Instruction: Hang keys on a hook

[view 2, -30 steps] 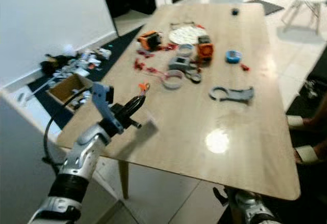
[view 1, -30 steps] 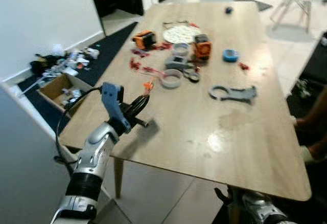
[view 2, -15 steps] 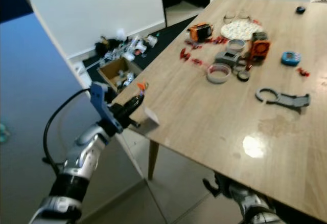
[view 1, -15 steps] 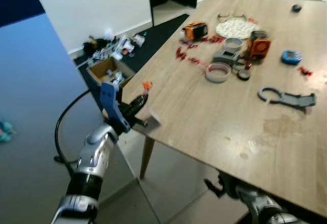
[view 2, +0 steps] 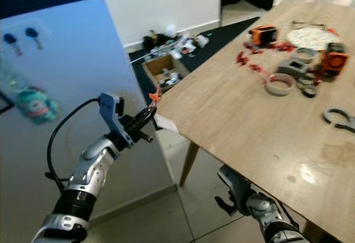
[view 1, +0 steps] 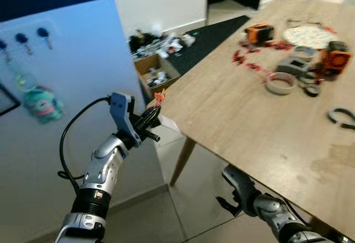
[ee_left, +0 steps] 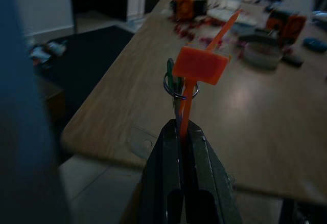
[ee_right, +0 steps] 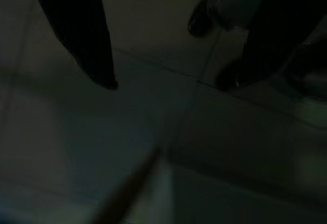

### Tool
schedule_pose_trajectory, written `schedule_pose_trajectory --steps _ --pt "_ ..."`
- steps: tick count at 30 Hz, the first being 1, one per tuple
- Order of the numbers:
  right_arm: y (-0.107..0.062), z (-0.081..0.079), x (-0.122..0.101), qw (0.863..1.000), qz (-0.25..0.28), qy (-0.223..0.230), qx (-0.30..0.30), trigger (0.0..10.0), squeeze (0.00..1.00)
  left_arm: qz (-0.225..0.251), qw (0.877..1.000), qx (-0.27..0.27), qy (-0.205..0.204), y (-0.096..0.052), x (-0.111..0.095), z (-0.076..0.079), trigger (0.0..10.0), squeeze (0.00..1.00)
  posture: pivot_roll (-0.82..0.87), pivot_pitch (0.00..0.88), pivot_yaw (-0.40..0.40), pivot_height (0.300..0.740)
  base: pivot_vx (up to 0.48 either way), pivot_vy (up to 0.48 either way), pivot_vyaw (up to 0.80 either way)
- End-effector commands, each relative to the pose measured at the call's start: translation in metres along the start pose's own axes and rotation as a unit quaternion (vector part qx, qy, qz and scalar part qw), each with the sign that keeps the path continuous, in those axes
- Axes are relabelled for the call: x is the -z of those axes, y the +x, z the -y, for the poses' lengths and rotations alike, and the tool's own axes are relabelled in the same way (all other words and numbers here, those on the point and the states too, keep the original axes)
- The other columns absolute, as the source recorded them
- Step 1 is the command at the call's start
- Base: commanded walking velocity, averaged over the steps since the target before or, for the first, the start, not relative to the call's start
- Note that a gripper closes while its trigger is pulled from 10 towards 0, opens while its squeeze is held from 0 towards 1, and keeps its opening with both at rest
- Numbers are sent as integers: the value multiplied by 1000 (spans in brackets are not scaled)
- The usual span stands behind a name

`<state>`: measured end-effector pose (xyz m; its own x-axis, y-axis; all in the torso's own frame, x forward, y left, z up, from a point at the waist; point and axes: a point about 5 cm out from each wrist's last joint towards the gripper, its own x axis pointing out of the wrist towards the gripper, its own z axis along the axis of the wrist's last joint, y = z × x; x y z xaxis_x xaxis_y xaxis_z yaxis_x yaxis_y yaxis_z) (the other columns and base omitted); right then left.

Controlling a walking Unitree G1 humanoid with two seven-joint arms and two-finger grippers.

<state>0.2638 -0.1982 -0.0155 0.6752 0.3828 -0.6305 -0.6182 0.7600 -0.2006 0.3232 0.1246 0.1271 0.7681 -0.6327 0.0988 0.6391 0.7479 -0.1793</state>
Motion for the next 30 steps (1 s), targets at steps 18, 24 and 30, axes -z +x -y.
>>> schedule_pose_trajectory --steps 18,24,30 --pt "7 -6 -39 993 92 -34 -63 10000 0 -8 1000 -2 18 -4 1 -4 10000 0 -132 53 102 740 0 0 786" --pt "7 -8 -44 991 107 -37 -78 10000 0 -5 1000 -1 18 -4 0 -5 10000 0 -132 53 102 740 0 0 788" --pt "8 -11 -51 988 124 -36 -90 10000 0 -2 1000 -1 19 -5 -1 -5 10000 0 -130 58 104 740 0 0 785"
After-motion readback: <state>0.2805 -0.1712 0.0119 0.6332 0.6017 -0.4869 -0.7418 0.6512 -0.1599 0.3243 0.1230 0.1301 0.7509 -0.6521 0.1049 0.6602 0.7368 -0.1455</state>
